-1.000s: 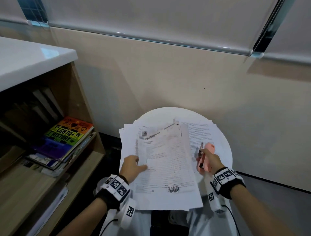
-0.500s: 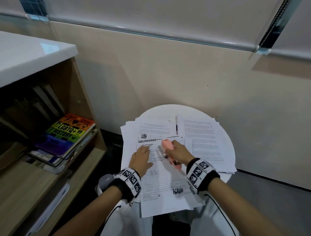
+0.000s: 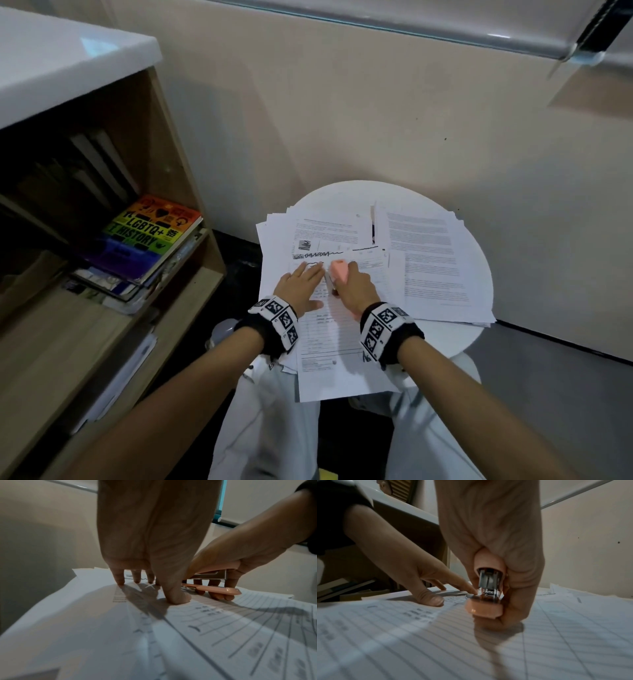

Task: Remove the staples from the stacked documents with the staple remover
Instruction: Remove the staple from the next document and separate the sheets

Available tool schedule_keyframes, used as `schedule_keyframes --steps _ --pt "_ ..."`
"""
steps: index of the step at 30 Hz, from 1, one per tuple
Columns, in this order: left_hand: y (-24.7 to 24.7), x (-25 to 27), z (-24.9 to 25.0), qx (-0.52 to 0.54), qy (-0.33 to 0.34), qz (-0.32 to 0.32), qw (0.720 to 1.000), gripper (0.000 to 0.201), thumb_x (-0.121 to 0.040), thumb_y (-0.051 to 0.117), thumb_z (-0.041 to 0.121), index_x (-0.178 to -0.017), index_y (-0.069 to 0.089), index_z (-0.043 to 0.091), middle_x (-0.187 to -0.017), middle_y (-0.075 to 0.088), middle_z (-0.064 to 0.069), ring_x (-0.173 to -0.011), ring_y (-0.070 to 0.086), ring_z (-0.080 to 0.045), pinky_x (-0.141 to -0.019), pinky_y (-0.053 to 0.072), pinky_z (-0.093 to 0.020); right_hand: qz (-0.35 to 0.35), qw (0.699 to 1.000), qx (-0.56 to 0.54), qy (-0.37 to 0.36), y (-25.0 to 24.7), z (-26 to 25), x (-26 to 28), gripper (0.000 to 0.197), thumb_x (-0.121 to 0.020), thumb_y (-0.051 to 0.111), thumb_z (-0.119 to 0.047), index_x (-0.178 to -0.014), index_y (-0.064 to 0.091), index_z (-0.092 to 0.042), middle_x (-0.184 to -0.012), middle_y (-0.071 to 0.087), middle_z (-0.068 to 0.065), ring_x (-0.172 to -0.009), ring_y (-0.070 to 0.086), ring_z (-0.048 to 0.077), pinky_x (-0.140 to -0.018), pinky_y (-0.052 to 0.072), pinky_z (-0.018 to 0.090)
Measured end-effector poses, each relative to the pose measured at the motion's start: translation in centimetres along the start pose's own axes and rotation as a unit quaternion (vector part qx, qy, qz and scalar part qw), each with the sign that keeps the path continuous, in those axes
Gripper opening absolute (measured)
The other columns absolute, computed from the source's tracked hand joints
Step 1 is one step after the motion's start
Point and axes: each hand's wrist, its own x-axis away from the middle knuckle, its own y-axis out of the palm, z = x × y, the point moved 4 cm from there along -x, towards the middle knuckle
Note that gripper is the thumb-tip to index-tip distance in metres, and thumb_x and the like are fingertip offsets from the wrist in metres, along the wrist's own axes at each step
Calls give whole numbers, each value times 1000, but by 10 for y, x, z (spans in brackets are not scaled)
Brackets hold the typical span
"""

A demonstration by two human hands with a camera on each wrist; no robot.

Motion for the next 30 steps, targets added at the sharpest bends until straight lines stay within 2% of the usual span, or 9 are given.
schedule_keyframes --steps 4,9,11,17,22,30 --pt "-4 -2 -6 92 -7 51 994 86 -84 66 35 -148 18 5 -159 7 -7 -147 13 -21 -118 21 -35 1 1000 20 -7 -1 -10 -10 44 -98 46 -32 -132 39 -5 -126 53 21 -110 56 37 -85 46 40" --pt "0 -5 -10 93 -6 72 993 82 -79 72 37 -141 31 3 -157 15 -10 -143 22 -24 -115 28 -37 16 1000 24 5 5 -25 -21 45 -100 43 -35 -132 39 -3 -127 53 21 -110 57 36 -89 49 43" --pt "1 -8 -10 81 -8 71 994 82 -78 72 37 -141 31 3 -157 14 -10 -144 21 -24 -114 29 -38 18 999 28 14 8 -27 -24 44 -100 42 -32 -133 37 -3 -129 51 21 -112 55 36 -88 47 41" --pt "1 -13 -12 86 0 62 994 86 -76 75 33 -142 29 3 -158 12 -10 -147 12 -22 -118 21 -40 34 998 55 23 13 -32 -26 43 -101 41 -27 -135 33 -2 -133 46 20 -116 53 35 -87 44 40" --pt "5 -14 -18 86 12 68 994 85 -74 76 38 -141 33 7 -157 17 -8 -146 16 -22 -117 21 -45 54 996 63 34 19 -34 -27 44 -100 43 -25 -136 31 -1 -133 45 19 -114 55 35 -85 46 41" --pt "8 -14 -20 130 26 71 989 80 -71 77 43 -133 41 7 -154 23 -9 -145 17 -26 -116 22 -50 79 991 112 -3 22 -42 -29 56 -97 49 -19 -143 23 -1 -134 42 17 -109 58 34 -79 47 41"
